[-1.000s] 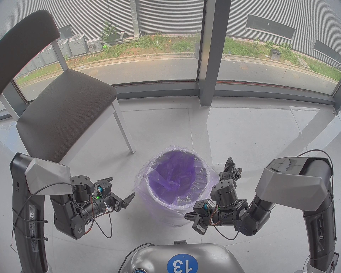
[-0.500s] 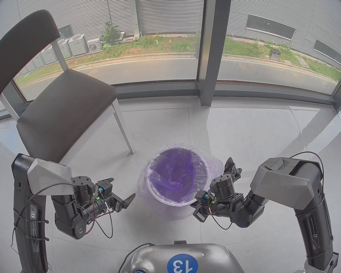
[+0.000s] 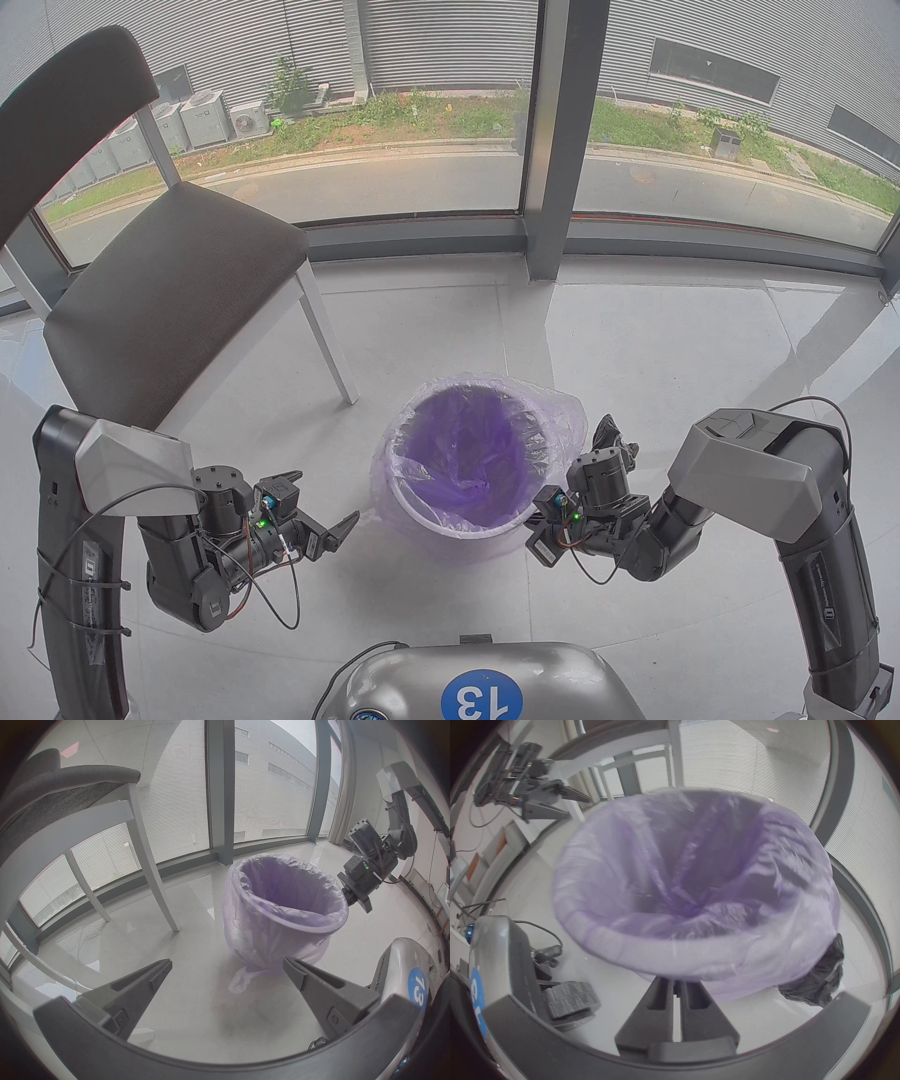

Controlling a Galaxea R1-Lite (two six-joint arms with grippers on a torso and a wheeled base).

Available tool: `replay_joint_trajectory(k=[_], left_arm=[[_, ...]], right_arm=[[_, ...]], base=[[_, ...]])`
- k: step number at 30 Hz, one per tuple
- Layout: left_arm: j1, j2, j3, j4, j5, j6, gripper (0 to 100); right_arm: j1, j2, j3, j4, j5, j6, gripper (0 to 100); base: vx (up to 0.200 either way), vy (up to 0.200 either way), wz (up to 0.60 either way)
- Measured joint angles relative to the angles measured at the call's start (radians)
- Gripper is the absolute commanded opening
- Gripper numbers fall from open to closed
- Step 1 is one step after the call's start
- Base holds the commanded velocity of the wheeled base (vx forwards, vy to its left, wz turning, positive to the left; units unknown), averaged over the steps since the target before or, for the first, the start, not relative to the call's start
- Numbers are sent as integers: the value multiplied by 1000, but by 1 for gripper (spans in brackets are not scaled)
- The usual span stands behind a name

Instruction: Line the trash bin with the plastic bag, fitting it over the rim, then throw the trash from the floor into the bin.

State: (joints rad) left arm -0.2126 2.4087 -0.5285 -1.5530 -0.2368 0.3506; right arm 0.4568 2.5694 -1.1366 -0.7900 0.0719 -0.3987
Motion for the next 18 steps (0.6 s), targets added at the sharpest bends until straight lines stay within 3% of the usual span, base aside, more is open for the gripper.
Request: replay_joint_trajectory(k=[11, 12, 18], left_arm=[[1, 1, -2, 0, 0, 1, 100], [1, 1, -2, 0, 1, 1, 100], [0, 1, -2, 0, 3, 1, 100]], right_arm=[[-16, 8, -41, 51, 1, 28, 0], [-16, 8, -39, 51, 5, 27, 100], [-14, -1, -3, 45, 8, 29, 100]], base=[[0, 0, 0], [0, 0, 0], [0, 0, 0]])
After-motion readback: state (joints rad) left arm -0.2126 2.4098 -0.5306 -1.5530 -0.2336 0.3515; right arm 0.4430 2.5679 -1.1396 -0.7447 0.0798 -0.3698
